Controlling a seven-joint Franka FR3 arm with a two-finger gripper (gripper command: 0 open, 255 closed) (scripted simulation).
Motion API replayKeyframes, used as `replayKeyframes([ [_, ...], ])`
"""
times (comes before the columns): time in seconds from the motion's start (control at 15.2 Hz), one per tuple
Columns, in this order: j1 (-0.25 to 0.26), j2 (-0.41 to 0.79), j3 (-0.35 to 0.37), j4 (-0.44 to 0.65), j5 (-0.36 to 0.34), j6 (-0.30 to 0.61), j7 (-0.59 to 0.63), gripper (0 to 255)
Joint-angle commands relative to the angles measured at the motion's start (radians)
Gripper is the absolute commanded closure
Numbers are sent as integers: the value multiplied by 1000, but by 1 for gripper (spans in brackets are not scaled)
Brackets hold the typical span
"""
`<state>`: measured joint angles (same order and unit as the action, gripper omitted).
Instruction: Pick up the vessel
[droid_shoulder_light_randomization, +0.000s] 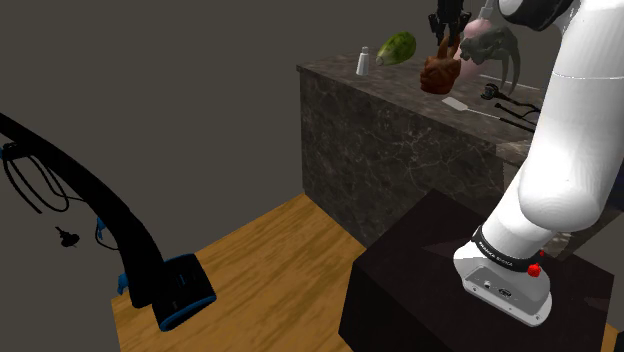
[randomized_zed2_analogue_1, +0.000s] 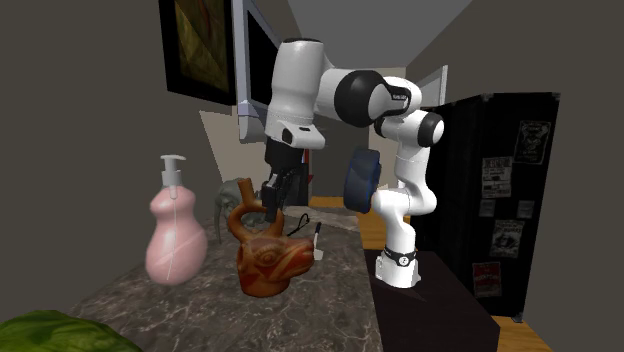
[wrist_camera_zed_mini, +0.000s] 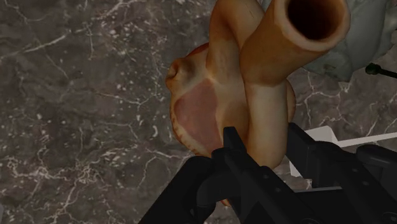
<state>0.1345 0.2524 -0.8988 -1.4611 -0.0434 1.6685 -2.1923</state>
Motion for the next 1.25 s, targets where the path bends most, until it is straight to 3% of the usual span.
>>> replayKeyframes([
  [0.0,0,1,0,-1,1,0,0,255],
  [0.59,-44,45,0,156,37,-120,-40,255],
  [1.06,-110,107,4,331,87,-240,-81,255],
  [1.19,-112,109,5,335,88,-243,-81,255],
])
